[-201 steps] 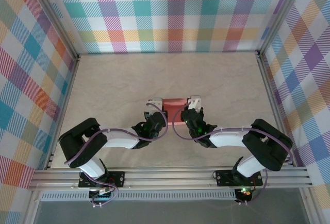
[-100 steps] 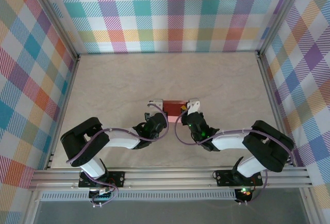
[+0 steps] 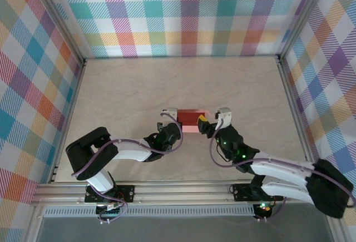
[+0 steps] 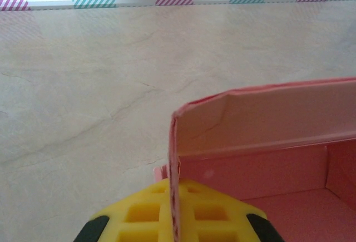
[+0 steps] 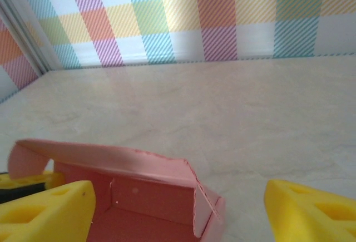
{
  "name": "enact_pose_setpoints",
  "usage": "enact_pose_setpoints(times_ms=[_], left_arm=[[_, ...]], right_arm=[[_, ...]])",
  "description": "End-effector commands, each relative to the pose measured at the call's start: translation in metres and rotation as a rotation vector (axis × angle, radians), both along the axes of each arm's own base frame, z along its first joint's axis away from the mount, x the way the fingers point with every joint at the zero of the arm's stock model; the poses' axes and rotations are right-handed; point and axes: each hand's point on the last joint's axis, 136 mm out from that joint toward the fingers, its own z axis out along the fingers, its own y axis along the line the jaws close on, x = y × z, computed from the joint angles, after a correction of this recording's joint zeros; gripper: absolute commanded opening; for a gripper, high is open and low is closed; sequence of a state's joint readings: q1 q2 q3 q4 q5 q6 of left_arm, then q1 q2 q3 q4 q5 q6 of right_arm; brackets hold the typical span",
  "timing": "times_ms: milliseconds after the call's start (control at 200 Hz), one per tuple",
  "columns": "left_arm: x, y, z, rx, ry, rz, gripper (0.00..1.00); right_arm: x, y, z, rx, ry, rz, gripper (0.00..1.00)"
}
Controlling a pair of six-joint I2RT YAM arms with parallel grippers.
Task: Fold the paper box
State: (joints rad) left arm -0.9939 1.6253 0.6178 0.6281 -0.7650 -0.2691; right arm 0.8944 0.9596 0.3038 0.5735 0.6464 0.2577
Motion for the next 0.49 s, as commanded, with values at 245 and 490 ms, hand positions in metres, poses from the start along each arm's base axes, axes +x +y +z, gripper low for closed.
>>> enact_pose_setpoints(times_ms=[245, 490], left_arm=[[-0.013, -0.008, -0.012, 0.104, 0.014, -0.056, 0.0], [-0.029, -0.006, -0.018, 0.169, -0.003, -0.051, 0.0]], right_arm=[[0.007, -0.031, 0.028, 0.142, 0.293, -0.027, 0.88], [0.016, 0.006, 0.0, 0.187, 0.67, 0.049, 0.85]])
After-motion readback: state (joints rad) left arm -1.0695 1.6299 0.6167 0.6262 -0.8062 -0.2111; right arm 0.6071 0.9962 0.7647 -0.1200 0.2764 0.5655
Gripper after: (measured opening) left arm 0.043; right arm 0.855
